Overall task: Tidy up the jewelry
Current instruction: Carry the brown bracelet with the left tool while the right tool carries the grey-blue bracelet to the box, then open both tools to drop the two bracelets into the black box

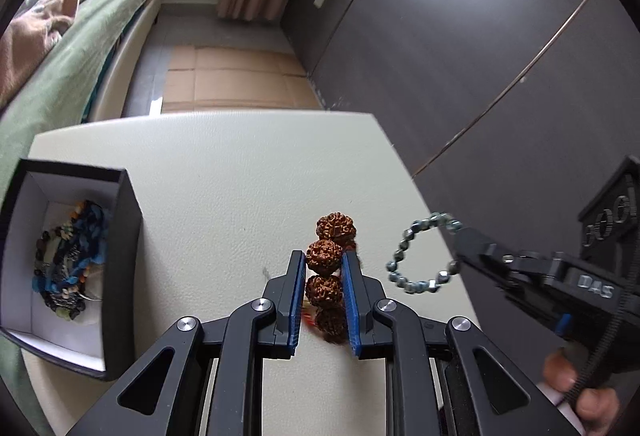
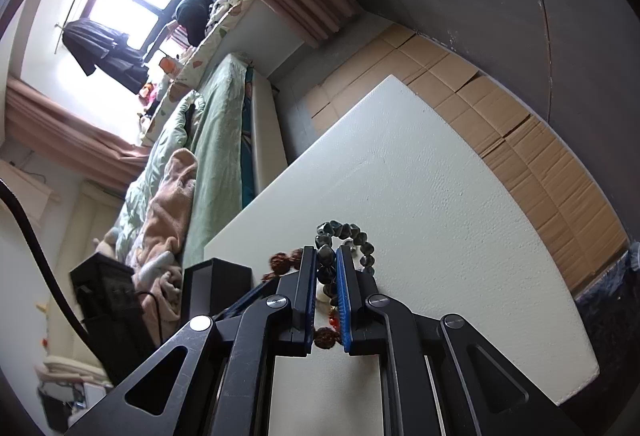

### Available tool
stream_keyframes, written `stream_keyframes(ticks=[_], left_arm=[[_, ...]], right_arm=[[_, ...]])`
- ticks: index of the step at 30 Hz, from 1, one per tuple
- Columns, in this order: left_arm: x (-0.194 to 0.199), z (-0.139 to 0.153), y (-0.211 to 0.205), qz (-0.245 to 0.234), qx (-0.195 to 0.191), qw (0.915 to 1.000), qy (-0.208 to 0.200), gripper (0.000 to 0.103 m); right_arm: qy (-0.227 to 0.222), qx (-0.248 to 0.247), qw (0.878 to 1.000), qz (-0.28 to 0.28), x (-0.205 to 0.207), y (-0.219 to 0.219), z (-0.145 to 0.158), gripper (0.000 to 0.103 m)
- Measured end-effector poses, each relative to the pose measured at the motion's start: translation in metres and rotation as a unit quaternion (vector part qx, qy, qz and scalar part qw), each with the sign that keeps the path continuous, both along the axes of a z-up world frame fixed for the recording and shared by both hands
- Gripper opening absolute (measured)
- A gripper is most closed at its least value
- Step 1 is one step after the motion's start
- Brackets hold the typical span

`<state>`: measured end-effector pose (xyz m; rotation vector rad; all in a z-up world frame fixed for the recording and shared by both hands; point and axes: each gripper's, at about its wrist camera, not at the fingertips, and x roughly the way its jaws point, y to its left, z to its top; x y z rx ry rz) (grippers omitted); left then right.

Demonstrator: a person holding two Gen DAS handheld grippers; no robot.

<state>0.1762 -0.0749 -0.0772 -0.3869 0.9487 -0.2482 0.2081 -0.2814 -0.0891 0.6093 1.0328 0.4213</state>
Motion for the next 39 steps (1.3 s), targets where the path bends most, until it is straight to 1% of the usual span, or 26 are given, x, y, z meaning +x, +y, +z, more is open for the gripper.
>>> stream_keyframes(ticks=[5, 13, 20, 24, 27, 30, 31, 32, 33, 34, 39], left_arm=[[-0.019, 0.027, 0.020, 0.010, -0.012, 0.9993, -0.033, 0.019], [-0.047, 0.057, 0.071, 0.047, -0.040, 0.9955, -0.072, 0.019], [-0.068, 0.076, 0.112, 0.089, -0.051, 0.9892, -0.104, 0.019], [-0.075, 0.081, 0.135, 0.116, -0.053, 0.9851, -0.116, 0.019], [-0.078, 0.080, 0.149, 0.135, -0.059, 0.9821, -0.117, 0.019], [-0.079, 0.077, 0.161, 0.145, -0.080, 0.9799, -0.112, 0.020], [-0.078, 0.076, 0.164, 0.148, -0.082, 0.9798, -0.106, 0.026], [-0.078, 0.074, 0.167, 0.152, -0.081, 0.9798, -0.101, 0.030], [-0.078, 0.073, 0.169, 0.159, -0.078, 0.9793, -0.099, 0.037], [-0.079, 0.072, 0.170, 0.165, -0.076, 0.9785, -0.098, 0.040], [-0.077, 0.066, 0.181, 0.180, -0.088, 0.9760, -0.085, 0.040]], right_arm=[[-0.002, 0.006, 1.000, 0.005, -0.002, 0.007, 0.000, 0.011], [-0.033, 0.040, 0.998, 0.044, -0.011, 0.037, 0.009, 0.011], [-0.061, 0.067, 0.993, 0.074, -0.021, 0.072, 0.016, 0.011], [-0.074, 0.078, 0.990, 0.094, -0.026, 0.095, 0.019, 0.011], [-0.080, 0.085, 0.988, 0.106, -0.029, 0.109, 0.020, 0.011], [-0.082, 0.088, 0.986, 0.116, -0.030, 0.122, 0.020, 0.011], [-0.082, 0.088, 0.985, 0.120, -0.030, 0.126, 0.020, 0.011], [-0.082, 0.088, 0.985, 0.123, -0.030, 0.130, 0.019, 0.011], [-0.082, 0.088, 0.985, 0.126, -0.030, 0.135, 0.019, 0.011], [-0.081, 0.088, 0.985, 0.128, -0.030, 0.138, 0.018, 0.011], [-0.081, 0.097, 0.983, 0.132, -0.027, 0.149, 0.016, 0.011]])
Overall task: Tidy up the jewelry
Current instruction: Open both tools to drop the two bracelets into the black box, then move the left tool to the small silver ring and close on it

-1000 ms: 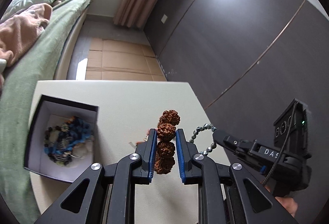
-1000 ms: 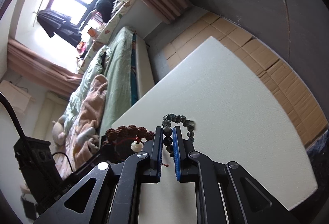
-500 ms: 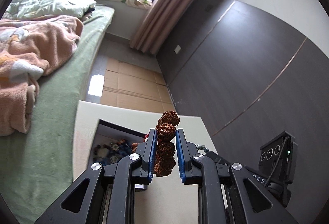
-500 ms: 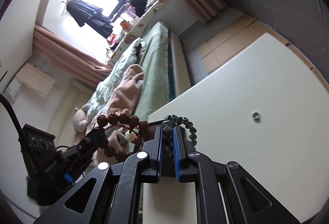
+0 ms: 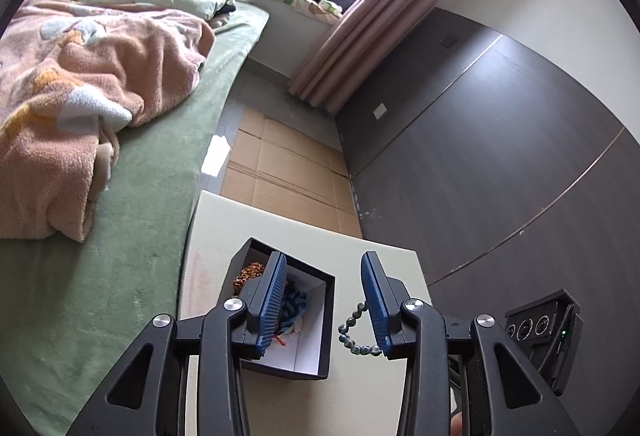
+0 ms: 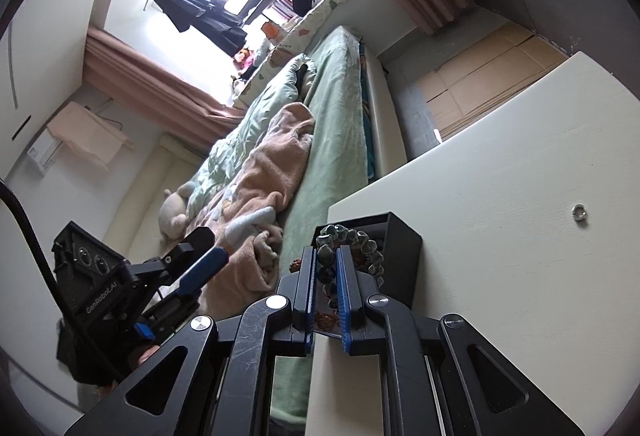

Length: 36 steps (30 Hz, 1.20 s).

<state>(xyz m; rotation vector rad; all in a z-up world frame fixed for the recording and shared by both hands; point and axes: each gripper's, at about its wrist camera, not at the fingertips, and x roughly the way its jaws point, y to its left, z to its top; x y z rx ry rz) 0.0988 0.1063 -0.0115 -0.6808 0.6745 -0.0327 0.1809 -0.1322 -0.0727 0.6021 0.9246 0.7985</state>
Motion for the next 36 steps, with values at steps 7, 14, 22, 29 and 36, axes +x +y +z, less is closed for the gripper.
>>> stream_keyframes(ticks=[7, 14, 22, 29, 36], left_arm=[[0.001, -0.004, -0.001, 0.007, 0.005, 0.9999, 0.014, 0.042], [0.000, -0.009, -0.001, 0.019, 0.011, 0.9994, 0.027, 0.061], [0.008, -0.014, -0.012, 0.008, 0.015, 0.9989, 0.043, 0.064], [0.021, -0.016, -0.039, -0.017, 0.022, 0.9983, 0.052, 0.064], [0.053, -0.012, -0.086, -0.070, 0.044, 0.9941, 0.071, 0.064]], right_arm=[[-0.013, 0.023, 1.000, 0.015, 0.001, 0.018, 0.005, 0.011], [0.008, -0.030, 0.999, 0.026, 0.006, 0.041, -0.006, 0.057], [0.021, -0.043, 0.998, -0.031, 0.012, -0.011, -0.004, 0.057], [0.043, -0.049, 0.995, -0.081, 0.021, -0.061, -0.006, 0.057], [0.070, -0.061, 0.987, -0.135, 0.029, -0.113, -0.014, 0.057]])
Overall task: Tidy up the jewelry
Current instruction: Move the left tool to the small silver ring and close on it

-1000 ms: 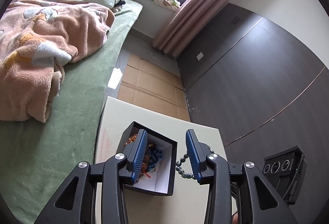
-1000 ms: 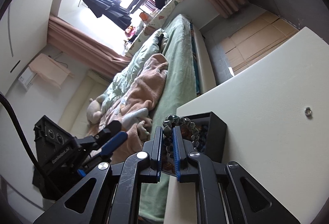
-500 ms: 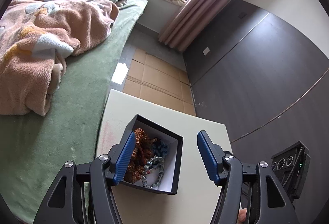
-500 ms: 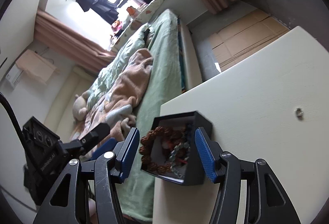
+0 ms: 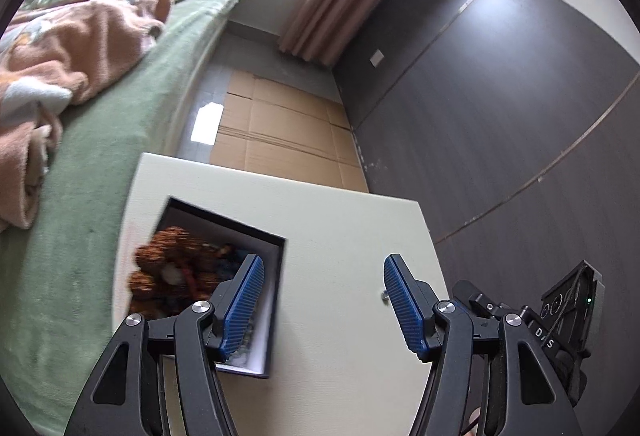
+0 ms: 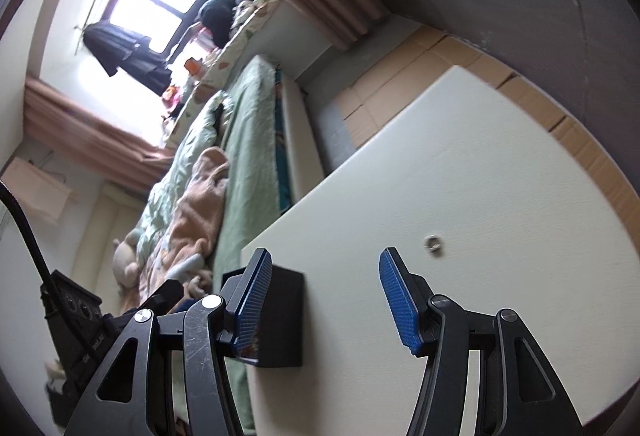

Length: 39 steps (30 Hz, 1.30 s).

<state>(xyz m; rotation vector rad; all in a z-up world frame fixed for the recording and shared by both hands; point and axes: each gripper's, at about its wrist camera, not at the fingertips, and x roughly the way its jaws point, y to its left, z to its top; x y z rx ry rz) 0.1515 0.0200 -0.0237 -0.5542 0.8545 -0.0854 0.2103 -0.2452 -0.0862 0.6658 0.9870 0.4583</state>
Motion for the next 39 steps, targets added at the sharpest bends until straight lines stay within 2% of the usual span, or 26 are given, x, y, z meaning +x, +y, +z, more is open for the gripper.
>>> stream_keyframes(ticks=[6, 12, 14, 16, 18, 20, 22, 24, 28, 30, 35, 38, 39], left_arm=[[0.025, -0.006, -0.036, -0.040, 0.034, 0.9983, 0.023, 0.064], [0.051, -0.031, -0.072, -0.081, 0.055, 0.9933, 0.061, 0.063], [0.060, -0.038, -0.084, -0.095, 0.059, 0.9913, 0.070, 0.061], [0.068, -0.046, -0.095, -0.105, 0.062, 0.9892, 0.082, 0.052], [0.075, -0.052, -0.104, -0.115, 0.065, 0.9869, 0.092, 0.049], [0.081, -0.058, -0.114, -0.126, 0.076, 0.9842, 0.099, 0.045], [0.087, -0.066, -0.127, -0.139, 0.089, 0.9804, 0.107, 0.034], [0.090, -0.072, -0.136, -0.149, 0.097, 0.9777, 0.112, 0.030], [0.093, -0.084, -0.148, -0.166, 0.108, 0.9728, 0.119, 0.029], [0.096, -0.090, -0.153, -0.172, 0.126, 0.9691, 0.124, 0.029], [0.098, -0.098, -0.155, -0.173, 0.142, 0.9657, 0.131, 0.025], [0.097, -0.097, -0.158, -0.178, 0.167, 0.9611, 0.131, 0.011], [0.098, -0.097, -0.157, -0.182, 0.158, 0.9614, 0.133, 0.007]], right_arm=[[0.031, -0.031, 0.999, -0.019, 0.010, -0.027, -0.010, 0.057], [0.050, -0.053, 0.997, -0.032, 0.015, -0.044, -0.015, 0.056], [0.061, -0.060, 0.996, -0.040, 0.016, -0.051, -0.019, 0.049], [0.074, -0.069, 0.994, -0.049, 0.017, -0.058, -0.023, 0.046], [0.082, -0.077, 0.992, -0.058, 0.018, -0.065, -0.026, 0.046], [0.084, -0.079, 0.991, -0.065, 0.018, -0.070, -0.025, 0.045], [0.081, -0.084, 0.991, -0.072, 0.020, -0.074, -0.023, 0.045], [0.079, -0.092, 0.990, -0.078, 0.020, -0.078, -0.020, 0.045], [0.086, -0.092, 0.989, -0.082, 0.023, -0.083, -0.022, 0.045], [0.090, -0.090, 0.989, -0.080, 0.026, -0.083, -0.024, 0.045], [0.096, -0.078, 0.989, -0.078, 0.028, -0.083, -0.026, 0.045], [0.097, -0.072, 0.990, -0.076, 0.028, -0.082, -0.026, 0.045], [0.098, -0.072, 0.990, -0.076, 0.028, -0.082, -0.026, 0.045]])
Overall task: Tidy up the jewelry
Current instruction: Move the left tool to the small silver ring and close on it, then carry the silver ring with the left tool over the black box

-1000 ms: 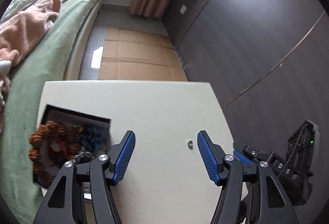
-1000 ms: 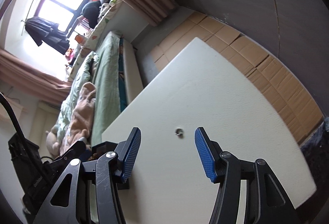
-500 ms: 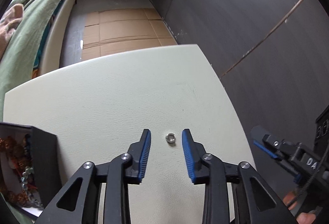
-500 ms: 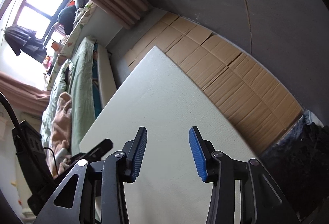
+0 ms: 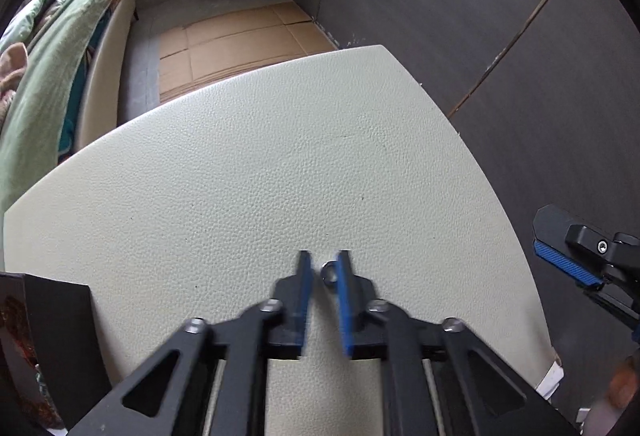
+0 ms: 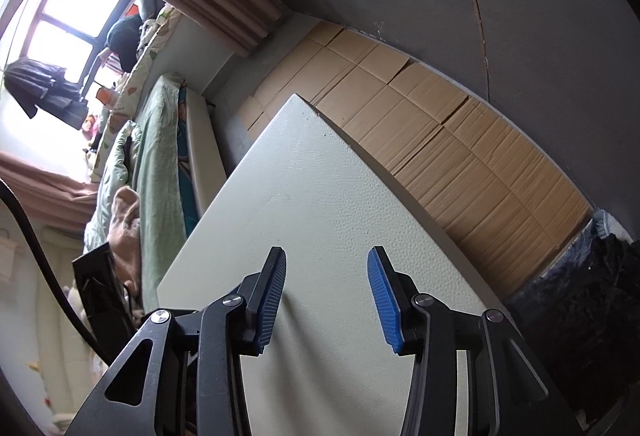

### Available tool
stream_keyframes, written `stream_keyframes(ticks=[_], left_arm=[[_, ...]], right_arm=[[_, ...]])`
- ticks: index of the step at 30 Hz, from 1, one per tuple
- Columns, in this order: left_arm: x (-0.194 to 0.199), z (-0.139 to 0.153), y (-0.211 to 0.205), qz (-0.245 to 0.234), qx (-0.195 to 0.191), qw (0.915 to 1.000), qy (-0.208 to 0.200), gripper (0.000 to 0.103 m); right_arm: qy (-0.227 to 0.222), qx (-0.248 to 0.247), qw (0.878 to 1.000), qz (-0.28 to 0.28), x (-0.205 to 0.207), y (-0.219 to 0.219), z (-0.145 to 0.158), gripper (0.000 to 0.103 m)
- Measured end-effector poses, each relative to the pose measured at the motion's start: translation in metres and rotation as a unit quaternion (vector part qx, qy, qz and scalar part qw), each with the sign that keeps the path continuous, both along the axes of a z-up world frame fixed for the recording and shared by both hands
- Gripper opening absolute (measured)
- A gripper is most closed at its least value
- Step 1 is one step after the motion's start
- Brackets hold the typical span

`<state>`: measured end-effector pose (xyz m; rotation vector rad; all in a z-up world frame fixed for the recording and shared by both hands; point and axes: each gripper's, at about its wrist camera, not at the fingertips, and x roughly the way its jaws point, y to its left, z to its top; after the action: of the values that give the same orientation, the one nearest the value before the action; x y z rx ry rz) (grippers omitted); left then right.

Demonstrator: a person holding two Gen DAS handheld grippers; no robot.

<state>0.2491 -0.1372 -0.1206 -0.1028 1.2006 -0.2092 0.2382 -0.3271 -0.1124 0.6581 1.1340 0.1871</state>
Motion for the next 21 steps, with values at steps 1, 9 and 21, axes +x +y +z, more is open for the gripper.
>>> stream_keyframes(ticks=[1, 9, 21], left_arm=[[0.000, 0.000, 0.000, -0.001, 0.000, 1.0000, 0.001, 0.005], [-0.007, 0.009, 0.004, 0.001, -0.005, 0.9999, -0.015, 0.000], [0.001, 0.000, 0.000, 0.015, -0.012, 0.9997, 0.014, 0.012]], right_arm=[[0.001, -0.001, 1.000, 0.000, 0.000, 0.000, -0.001, 0.045], [0.008, -0.004, 1.000, 0.001, -0.004, 0.001, -0.005, 0.045], [0.015, 0.022, 0.999, -0.029, -0.015, -0.017, -0.009, 0.045]])
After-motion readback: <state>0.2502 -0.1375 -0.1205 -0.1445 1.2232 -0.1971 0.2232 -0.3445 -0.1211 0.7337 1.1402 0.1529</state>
